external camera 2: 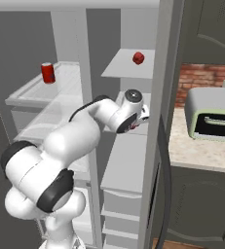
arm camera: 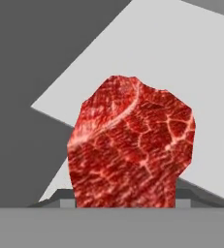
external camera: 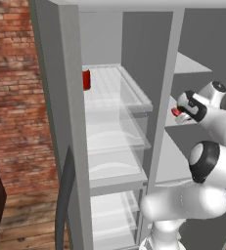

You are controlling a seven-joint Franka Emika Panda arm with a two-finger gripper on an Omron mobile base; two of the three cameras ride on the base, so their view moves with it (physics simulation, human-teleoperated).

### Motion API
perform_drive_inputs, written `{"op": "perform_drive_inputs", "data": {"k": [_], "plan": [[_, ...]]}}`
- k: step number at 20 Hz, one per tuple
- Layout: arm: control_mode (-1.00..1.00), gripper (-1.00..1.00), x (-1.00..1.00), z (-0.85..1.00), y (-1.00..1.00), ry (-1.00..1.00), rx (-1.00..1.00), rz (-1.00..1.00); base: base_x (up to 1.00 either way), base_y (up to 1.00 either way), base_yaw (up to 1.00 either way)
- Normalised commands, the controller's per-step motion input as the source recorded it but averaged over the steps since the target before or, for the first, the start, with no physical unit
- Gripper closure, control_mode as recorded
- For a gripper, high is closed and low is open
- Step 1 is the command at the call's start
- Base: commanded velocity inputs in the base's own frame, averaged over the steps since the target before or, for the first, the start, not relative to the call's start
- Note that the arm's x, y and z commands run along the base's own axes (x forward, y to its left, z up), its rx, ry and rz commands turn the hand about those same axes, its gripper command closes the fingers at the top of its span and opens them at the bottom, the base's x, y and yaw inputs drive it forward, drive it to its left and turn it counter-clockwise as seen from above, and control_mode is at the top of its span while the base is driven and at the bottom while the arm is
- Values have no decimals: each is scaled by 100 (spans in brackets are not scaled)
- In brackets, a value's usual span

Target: There's a steak in the fridge that needs to be moved to the freezer for freezing. Pick up the steak from the fridge, place it on any shelf in the freezer, and close the fridge and freezer doors when done.

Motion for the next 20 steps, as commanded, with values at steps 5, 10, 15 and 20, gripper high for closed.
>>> {"op": "perform_drive_inputs", "data": {"k": [5,10,15,20], "plan": [[-100,100,51,-19,-20,3,0,10,0,0,0],[-100,100,51,-37,-2,4,0,10,0,0,0],[-100,100,45,-39,-7,5,0,9,0,0,0],[-100,100,37,-33,-22,1,0,10,0,0,0]]}}
